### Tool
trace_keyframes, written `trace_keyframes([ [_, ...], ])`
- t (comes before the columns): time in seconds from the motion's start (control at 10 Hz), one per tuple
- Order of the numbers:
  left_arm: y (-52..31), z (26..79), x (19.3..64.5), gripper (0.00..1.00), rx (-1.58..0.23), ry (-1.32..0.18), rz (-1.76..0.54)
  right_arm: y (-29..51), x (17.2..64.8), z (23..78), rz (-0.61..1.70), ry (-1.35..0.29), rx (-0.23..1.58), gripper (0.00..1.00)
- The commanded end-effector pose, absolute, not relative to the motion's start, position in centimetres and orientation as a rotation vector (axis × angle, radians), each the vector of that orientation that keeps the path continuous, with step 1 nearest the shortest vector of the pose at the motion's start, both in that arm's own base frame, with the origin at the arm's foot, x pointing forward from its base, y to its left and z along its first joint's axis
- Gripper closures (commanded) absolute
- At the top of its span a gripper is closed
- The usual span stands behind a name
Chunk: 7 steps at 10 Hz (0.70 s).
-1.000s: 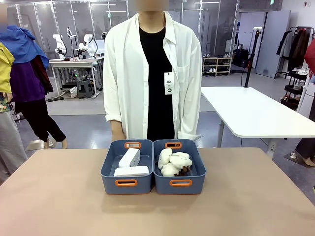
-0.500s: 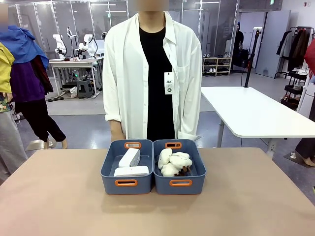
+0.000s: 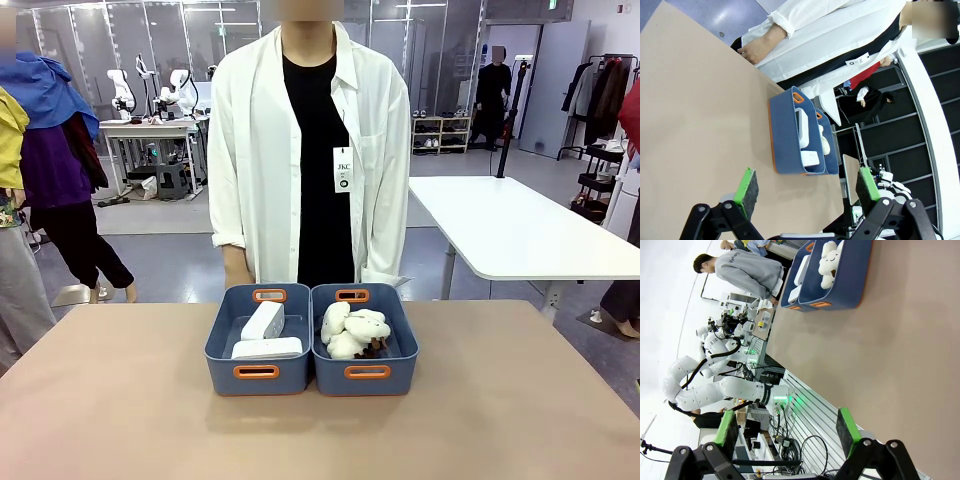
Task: Sort the digital clocks into the basket.
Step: Pick up the Digital clock from the table and place it into the empty Plastic storage basket.
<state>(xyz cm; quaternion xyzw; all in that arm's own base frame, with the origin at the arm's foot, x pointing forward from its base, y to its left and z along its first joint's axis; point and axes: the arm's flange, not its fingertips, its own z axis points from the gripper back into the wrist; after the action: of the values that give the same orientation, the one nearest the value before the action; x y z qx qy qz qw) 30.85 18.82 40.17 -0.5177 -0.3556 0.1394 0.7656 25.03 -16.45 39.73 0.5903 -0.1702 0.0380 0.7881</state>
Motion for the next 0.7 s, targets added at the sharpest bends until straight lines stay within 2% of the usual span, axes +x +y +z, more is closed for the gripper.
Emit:
trace_keyframes([
  [0.0,18.94,40.61,30.61,0.0,-1.141,-0.765,0.309,-16.3,25.01,39.84,0.084,-0.354,1.265,0.0],
  [0.6,18.94,40.61,30.61,0.0,-1.141,-0.765,0.309,-16.3,25.01,39.84,0.084,-0.354,1.265,0.0],
])
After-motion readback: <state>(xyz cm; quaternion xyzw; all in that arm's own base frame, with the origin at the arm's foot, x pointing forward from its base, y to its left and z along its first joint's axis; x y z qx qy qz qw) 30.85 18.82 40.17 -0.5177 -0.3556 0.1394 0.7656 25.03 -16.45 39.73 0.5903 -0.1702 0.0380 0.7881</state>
